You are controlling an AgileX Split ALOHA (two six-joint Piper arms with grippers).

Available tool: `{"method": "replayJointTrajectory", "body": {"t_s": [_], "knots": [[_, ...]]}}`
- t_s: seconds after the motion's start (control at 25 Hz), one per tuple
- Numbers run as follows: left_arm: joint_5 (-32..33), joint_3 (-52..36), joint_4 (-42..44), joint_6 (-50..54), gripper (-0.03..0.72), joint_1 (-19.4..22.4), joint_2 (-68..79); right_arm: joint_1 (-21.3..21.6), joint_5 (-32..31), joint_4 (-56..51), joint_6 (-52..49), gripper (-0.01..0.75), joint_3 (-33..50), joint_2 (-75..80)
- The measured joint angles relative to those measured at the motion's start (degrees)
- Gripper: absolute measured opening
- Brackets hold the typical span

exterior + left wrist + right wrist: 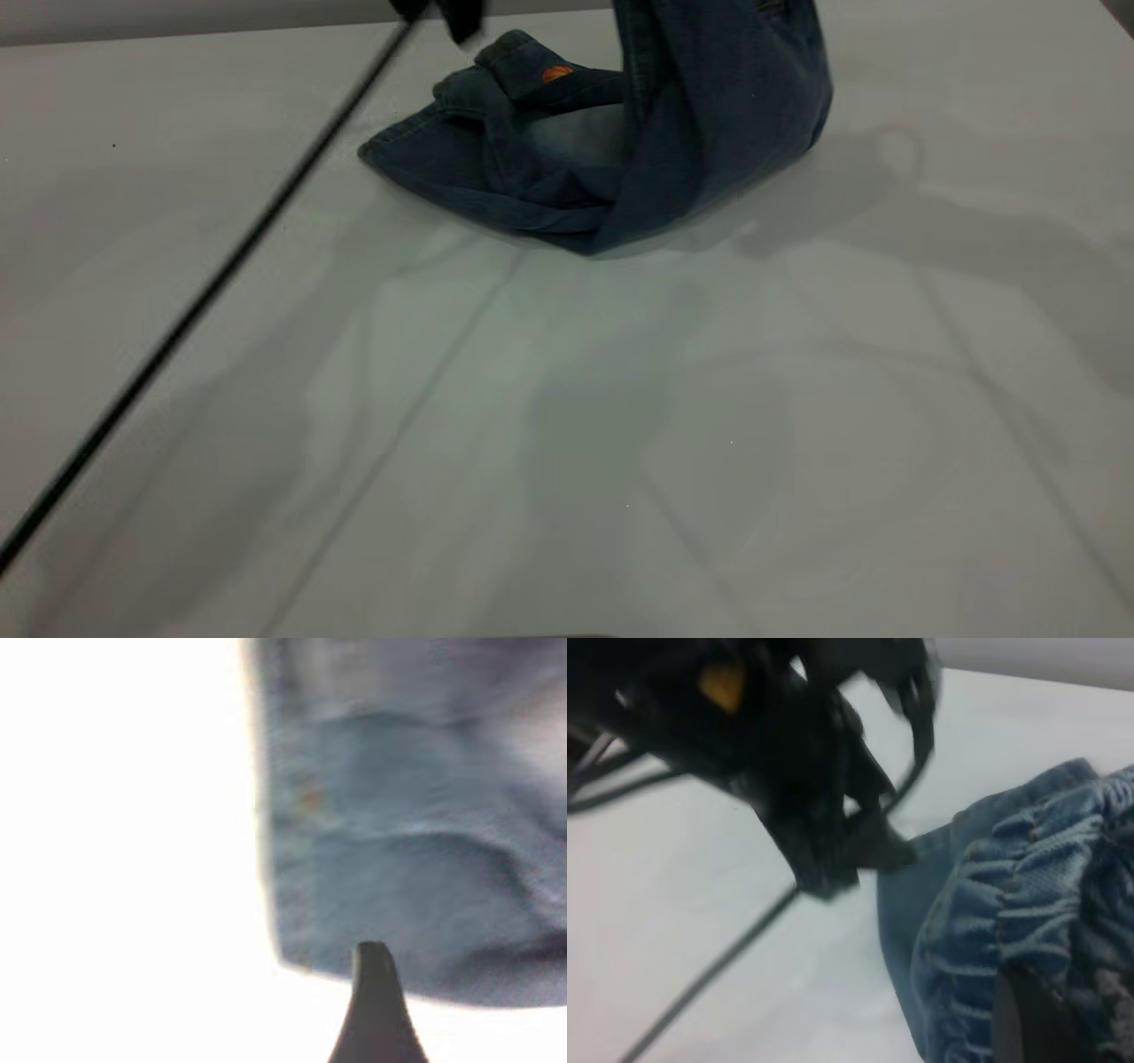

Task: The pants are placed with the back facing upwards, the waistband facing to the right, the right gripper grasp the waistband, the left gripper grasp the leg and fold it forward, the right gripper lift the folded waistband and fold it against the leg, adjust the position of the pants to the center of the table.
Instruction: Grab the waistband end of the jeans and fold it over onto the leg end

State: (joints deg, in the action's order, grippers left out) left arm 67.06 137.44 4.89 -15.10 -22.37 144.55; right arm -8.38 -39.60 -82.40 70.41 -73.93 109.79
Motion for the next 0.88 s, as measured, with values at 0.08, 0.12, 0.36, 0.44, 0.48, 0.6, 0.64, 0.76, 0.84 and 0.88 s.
{"method": "replayJointTrajectory", "body": {"t_s": [0.08, 0.12, 0.36, 0.44, 0.48, 0.6, 0.64, 0.76, 0.84, 0.88], "knots": [[0.1, 3.8, 3.1, 2.6, 0.473, 0.3, 0.0, -1.2, 0.4, -1.6, 1.5, 0.055, 0.0, 0.9], [0.1, 5.6, 4.1, 3.9, 0.473, 0.4, 0.0, -1.9, 0.6, -2.6, 2.2, 0.055, 0.0, 1.6], [0.1, 11.7, 5.5, 6.5, 0.473, 0.4, 0.0, -6.7, 2.0, -14.1, 13.8, 0.055, 0.0, 6.8], [0.1, 12.1, 5.5, 7.2, 0.473, 0.4, 0.0, -8.0, 2.4, -17.8, 18.4, 0.055, -0.3, 8.5], [0.1, 12.1, 5.5, 7.4, 0.473, 0.4, 0.0, -8.6, 2.6, -18.7, 20.0, 0.055, -0.7, 9.6], [0.1, 12.1, 5.1, 7.6, 0.473, 0.4, 0.0, -10.2, 3.4, -19.7, 21.8, 0.064, -2.5, 12.4], [0.1, 12.1, 4.6, 7.6, 0.473, 0.4, 0.0, -10.6, 3.5, -19.8, 22.2, 0.074, -3.4, 13.6], [0.1, 12.1, 2.8, 7.7, 0.473, 0.4, 0.0, -11.9, 3.6, -20.1, 21.3, 0.167, -6.1, 16.7], [0.1, 12.1, 1.6, 7.7, 0.473, 0.4, 0.0, -12.3, 3.2, -20.1, 18.6, 0.3, -7.9, 18.1], [0.1, 12.1, 1.0, 7.7, 0.473, 0.4, 0.0, -12.5, 2.9, -20.2, 16.6, 0.379, -8.7, 18.6]]}}
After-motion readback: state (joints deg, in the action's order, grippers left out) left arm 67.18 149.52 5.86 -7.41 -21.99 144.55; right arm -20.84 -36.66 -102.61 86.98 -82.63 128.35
